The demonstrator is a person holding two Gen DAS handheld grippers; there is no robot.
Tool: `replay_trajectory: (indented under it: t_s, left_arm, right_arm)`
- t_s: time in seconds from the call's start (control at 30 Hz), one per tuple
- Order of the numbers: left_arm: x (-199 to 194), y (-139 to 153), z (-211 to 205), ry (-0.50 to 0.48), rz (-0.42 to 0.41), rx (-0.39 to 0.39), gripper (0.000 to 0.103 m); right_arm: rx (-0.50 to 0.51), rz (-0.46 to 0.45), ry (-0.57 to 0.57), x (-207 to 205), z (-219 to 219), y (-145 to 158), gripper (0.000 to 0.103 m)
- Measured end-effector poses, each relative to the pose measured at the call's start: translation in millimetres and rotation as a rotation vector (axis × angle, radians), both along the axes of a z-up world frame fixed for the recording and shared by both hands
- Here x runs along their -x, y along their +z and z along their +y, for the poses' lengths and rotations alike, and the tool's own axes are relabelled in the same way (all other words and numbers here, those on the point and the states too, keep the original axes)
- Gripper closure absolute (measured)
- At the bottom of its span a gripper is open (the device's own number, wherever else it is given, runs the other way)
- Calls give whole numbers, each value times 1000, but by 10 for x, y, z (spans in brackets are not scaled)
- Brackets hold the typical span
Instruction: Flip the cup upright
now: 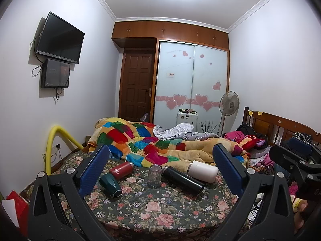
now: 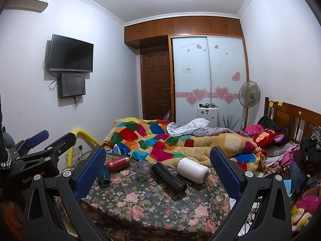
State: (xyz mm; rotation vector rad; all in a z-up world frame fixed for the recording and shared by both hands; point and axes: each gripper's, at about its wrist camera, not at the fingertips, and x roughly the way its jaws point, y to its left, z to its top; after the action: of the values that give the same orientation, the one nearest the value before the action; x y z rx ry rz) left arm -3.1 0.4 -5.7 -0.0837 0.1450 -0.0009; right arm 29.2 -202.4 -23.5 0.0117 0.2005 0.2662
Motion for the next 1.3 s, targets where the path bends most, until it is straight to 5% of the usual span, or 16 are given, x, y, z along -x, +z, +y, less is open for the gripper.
replay_trajectory:
  t_s: [0.97, 1.3]
  left_arm:
    - [-81, -76, 82, 14, 17, 17, 0]
    - [-686, -435, 292, 57, 167, 64, 0]
  right_arm:
    - [20, 18, -9, -117, 12, -27, 0]
    - [66, 142, -57, -586, -36, -328, 0]
